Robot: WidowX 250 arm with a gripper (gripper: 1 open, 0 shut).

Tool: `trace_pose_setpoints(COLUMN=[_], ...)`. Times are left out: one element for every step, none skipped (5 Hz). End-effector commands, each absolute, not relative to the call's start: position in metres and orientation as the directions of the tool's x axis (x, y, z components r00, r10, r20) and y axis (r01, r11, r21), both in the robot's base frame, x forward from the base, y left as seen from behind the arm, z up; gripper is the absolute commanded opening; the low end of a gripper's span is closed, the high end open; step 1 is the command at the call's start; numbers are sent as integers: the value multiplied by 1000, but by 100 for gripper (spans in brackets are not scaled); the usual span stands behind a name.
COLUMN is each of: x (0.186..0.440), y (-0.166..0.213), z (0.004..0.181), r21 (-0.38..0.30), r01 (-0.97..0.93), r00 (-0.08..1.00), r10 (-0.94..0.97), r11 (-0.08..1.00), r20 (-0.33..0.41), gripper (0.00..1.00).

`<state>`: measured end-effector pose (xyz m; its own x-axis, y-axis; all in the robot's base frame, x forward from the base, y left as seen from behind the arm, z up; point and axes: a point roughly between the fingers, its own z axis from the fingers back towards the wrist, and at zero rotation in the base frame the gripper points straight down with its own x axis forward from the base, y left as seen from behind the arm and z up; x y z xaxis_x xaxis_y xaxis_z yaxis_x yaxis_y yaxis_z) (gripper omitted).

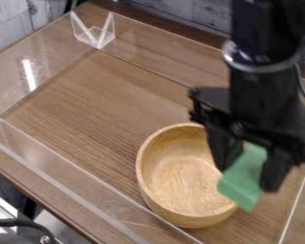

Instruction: Put the green block in the brown bowl

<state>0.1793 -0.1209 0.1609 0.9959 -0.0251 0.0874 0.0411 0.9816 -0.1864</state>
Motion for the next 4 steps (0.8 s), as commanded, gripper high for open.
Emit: trace_pose_setpoints(x=[191, 190, 185, 184], y=[-121, -119, -121, -124], z=[174, 166, 155, 143], r21=[-210, -211, -209, -214], r01=[33, 28, 30, 20], r00=[989, 988, 986, 984], r10=[-1, 5, 5, 19], r11=[977, 977, 978, 977], r20=[151, 157, 169, 179], gripper=[0, 0, 0, 0])
